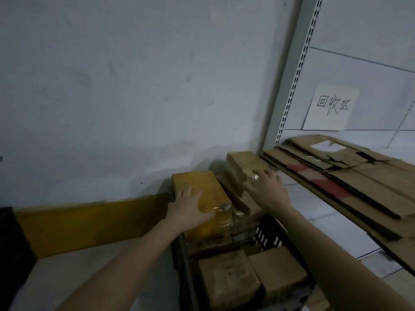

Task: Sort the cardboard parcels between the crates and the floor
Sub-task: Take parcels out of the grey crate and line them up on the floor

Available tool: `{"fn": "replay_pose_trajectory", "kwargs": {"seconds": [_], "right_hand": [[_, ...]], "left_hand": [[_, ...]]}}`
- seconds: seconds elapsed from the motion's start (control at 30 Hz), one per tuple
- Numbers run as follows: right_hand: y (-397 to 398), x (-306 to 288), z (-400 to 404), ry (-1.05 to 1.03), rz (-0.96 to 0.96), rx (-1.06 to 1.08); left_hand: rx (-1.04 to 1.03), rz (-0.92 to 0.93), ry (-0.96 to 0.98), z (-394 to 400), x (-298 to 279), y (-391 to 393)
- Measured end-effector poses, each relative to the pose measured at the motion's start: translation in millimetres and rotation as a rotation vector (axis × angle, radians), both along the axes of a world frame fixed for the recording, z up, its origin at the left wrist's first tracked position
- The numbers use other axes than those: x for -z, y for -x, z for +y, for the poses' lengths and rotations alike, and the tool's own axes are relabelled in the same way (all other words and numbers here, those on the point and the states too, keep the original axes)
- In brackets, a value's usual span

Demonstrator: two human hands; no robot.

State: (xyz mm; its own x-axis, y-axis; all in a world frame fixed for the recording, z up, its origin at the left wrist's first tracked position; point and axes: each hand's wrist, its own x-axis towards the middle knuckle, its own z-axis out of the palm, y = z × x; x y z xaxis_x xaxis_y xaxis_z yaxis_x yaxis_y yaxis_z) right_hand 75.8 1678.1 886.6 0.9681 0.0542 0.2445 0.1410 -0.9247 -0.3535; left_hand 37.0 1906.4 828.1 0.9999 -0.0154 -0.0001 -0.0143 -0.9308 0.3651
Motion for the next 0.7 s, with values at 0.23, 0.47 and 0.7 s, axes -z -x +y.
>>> {"fn": "replay_pose_trajectory", "kwargs": {"seconds": [0.23,0.47,0.7], "right_hand": [[-87.2,0.9,-3.1,0.026,0.102,0.059],[-124.0,21.5,-19.4,-0.030,0.164,0.044],[-121.8,26.8,-20.0,-0.109,0.176,0.040]], "left_hand": [[0.050,0.006,-0.145,-7.0,42.0,-57.3],[0.059,0.031,-0.187,-10.3,51.2,-73.8],[0.050,0.005,-0.194,-10.0,53.3,-68.7]]}}
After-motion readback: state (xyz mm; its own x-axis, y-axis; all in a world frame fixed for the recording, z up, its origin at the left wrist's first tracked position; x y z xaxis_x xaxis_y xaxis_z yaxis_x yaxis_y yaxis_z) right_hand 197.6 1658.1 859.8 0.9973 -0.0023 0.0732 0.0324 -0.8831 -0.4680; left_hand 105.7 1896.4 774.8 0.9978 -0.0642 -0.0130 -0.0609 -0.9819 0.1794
